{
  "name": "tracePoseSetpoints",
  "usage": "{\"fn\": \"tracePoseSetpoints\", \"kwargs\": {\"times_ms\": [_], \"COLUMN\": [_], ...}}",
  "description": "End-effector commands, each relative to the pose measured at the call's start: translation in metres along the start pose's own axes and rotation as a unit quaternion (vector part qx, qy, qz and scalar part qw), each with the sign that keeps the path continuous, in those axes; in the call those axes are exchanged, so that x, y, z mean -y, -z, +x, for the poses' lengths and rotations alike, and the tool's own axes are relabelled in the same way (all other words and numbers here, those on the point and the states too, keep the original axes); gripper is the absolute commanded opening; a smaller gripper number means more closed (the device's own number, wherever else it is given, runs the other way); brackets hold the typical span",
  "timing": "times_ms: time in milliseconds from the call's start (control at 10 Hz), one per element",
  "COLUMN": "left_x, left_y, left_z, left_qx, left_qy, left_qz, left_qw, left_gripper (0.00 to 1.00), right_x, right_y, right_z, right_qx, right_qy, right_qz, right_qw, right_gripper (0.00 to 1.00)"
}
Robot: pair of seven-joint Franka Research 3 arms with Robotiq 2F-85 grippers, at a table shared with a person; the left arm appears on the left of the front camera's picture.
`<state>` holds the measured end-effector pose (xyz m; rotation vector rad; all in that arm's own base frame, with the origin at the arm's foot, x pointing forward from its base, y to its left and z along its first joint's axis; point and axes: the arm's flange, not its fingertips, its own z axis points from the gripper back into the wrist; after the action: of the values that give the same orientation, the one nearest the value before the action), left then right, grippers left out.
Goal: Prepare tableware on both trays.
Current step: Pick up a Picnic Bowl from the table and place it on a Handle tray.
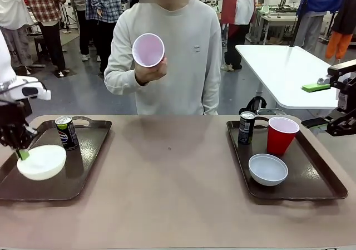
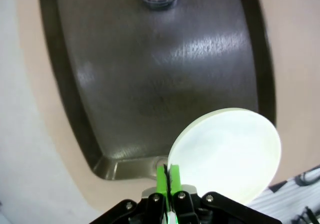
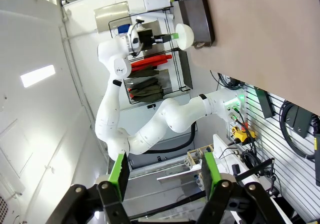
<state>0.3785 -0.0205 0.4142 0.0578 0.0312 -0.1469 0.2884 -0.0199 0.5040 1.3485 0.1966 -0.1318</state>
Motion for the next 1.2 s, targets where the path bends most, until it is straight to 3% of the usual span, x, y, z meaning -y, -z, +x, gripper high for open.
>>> {"fn": "tracePoseSetpoints", "kwargs": {"times_ms": [0,200,300,400,500,700,800,1100], "left_x": [-0.001,0.000,0.000,0.002,0.004,0.004,0.003,0.006], "left_y": [0.017,0.027,0.021,0.015,0.011,-0.010,-0.025,-0.076], "left_z": [-0.001,0.001,0.002,0.003,0.002,-0.002,-0.006,-0.028], "left_qx": [0.029,0.023,0.032,0.035,0.035,0.026,0.036,0.059], "left_qy": [-0.004,-0.011,-0.010,-0.008,-0.006,-0.005,0.004,0.049], "left_qz": [0.016,0.010,0.009,0.010,0.009,0.010,0.000,-0.045], "left_qw": [0.999,1.000,0.999,0.999,0.999,1.000,0.999,0.996], "left_gripper": [0.02,0.02,0.56,0.62,1.00,1.00,0.44,0.73], "right_x": [0.003,0.003,0.003,0.003,0.003,0.003,0.003,0.003], "right_y": [-0.003,-0.003,-0.003,-0.003,-0.003,-0.003,-0.003,-0.003], "right_z": [-0.002,-0.002,-0.002,-0.002,-0.002,-0.002,-0.002,-0.002], "right_qx": [-0.007,-0.007,-0.007,-0.007,-0.007,-0.007,-0.007,-0.007], "right_qy": [-0.006,-0.006,-0.006,-0.006,-0.006,-0.006,-0.006,-0.006], "right_qz": [-0.007,-0.007,-0.007,-0.007,-0.007,-0.007,-0.007,-0.007], "right_qw": [1.000,1.000,1.000,1.000,1.000,1.000,1.000,1.000], "right_gripper": [0.76,0.76,0.76,0.76,0.76,0.76,0.76,0.76]}}
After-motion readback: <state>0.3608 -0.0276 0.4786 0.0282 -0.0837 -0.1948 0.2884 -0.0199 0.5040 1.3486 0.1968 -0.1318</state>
